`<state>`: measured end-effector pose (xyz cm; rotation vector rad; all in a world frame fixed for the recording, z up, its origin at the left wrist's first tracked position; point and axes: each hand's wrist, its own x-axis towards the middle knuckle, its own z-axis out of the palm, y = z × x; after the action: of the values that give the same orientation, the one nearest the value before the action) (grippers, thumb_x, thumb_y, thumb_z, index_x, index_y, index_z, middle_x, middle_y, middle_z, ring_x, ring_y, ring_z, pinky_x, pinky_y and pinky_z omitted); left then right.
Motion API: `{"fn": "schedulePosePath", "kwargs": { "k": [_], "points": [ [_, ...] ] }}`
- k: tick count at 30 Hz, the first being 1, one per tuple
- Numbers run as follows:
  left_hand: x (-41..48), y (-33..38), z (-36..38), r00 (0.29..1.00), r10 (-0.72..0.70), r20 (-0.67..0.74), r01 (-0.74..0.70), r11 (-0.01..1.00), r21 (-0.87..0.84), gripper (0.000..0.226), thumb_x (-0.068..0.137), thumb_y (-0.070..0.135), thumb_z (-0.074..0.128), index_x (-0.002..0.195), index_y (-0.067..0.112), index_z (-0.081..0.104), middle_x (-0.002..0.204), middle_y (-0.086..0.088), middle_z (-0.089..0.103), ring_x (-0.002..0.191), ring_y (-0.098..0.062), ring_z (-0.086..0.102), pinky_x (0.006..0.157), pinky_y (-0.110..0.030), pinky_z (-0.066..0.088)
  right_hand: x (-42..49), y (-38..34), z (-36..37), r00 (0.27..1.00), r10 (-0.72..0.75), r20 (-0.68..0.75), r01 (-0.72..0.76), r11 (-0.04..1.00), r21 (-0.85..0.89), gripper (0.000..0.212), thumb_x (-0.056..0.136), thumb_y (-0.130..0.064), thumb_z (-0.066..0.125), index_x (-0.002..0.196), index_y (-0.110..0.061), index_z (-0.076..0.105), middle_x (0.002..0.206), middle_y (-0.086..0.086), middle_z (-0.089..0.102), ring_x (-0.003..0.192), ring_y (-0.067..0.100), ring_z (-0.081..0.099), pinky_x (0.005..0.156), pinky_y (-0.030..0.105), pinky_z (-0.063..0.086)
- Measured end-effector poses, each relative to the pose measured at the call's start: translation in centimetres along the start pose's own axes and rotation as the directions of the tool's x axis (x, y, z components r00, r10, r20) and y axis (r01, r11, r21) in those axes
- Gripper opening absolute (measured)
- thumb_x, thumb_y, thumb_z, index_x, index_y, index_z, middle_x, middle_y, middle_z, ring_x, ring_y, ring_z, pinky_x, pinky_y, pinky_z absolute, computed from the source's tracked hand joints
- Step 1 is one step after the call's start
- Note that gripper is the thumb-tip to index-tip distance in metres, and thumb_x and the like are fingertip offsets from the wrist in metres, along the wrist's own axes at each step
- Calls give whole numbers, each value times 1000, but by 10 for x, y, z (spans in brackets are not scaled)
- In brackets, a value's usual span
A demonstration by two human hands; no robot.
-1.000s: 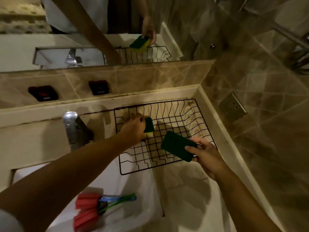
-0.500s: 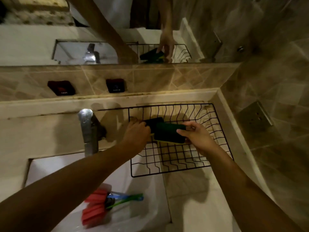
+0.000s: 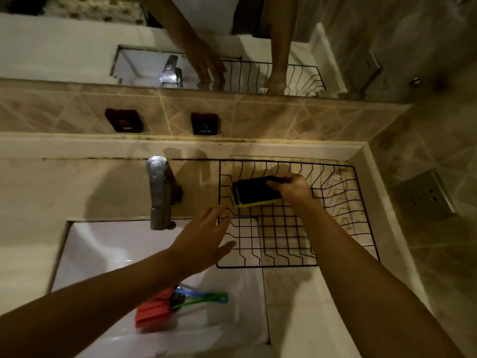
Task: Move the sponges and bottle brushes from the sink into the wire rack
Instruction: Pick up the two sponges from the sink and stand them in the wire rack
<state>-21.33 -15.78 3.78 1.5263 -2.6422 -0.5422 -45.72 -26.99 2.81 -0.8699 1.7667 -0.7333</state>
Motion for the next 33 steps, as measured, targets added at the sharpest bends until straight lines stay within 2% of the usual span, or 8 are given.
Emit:
{"fn": "schedulePosePath", "kwargs": {
  "k": [2,5,12,17,22,26,29,33],
  "points": [
    [0,1,2,1000,-6,10,6,1000,-23,62,93,47,53,142,11,39,153,-16,32,137,-31,34,106,-42,41,-3,1,3,1000,12,-28,-11,998,62,44,77,-3,78,117,4,61,104,11,63,95,22,59,59,12,49],
    [3,1,2,1000,1,6,-1,999,-49,57,96,40,52,142,10,38,154,-15,29,138,-29,32,108,-40,38,-7,7,3,998,8,-58,0,990,141,42,76,3,77,115,7,61,104,12,63,95,21,59,66,13,48],
    [5,-1,-1,1000,16,17,-15,999,-32,51,98,34,50,141,10,38,154,-13,28,135,-25,34,105,-36,40,-6,11,2,998,-15,-61,23,990,142,19,78,0,76,95,-5,68,103,12,69,106,32,64,96,40,53],
    [6,-1,2,1000,19,8,-18,1000,-23,51,98,35,50,141,10,40,153,-13,28,133,-24,36,102,-36,44,-9,21,9,993,29,-117,-16,994,106,21,79,-5,78,97,-4,68,113,20,69,108,35,64,98,49,53],
    [4,-1,-2,1000,25,2,-25,999,-32,49,97,36,51,138,10,42,153,-13,29,130,-27,39,97,-37,49,-19,16,3,993,-41,-113,36,998,-43,25,82,-15,76,106,-11,69,112,12,70,106,28,65,94,43,55],
    [-3,0,-13,997,52,-63,-53,998,-20,44,96,35,53,131,9,47,147,-15,38,125,-27,45,97,-37,49,-49,-2,3,962,-223,-157,192,962,-192,17,86,-12,71,103,-10,70,106,10,70,91,19,64,71,24,55],
    [-19,4,-27,987,84,-135,-90,995,-42,33,94,30,58,119,8,55,128,-14,53,105,-23,54,85,-32,50,-95,-16,3,960,-229,159,245,966,-84,11,89,-12,66,97,-19,71,99,6,70,81,17,68,73,31,57],
    [-62,3,-40,989,79,-124,-95,986,-135,18,93,27,58,105,13,58,107,-10,61,83,-20,59,65,-28,47,-173,-6,17,721,2,693,134,981,-142,14,89,-23,65,98,-32,71,97,0,75,86,19,73,65,22,57]
  ]
}}
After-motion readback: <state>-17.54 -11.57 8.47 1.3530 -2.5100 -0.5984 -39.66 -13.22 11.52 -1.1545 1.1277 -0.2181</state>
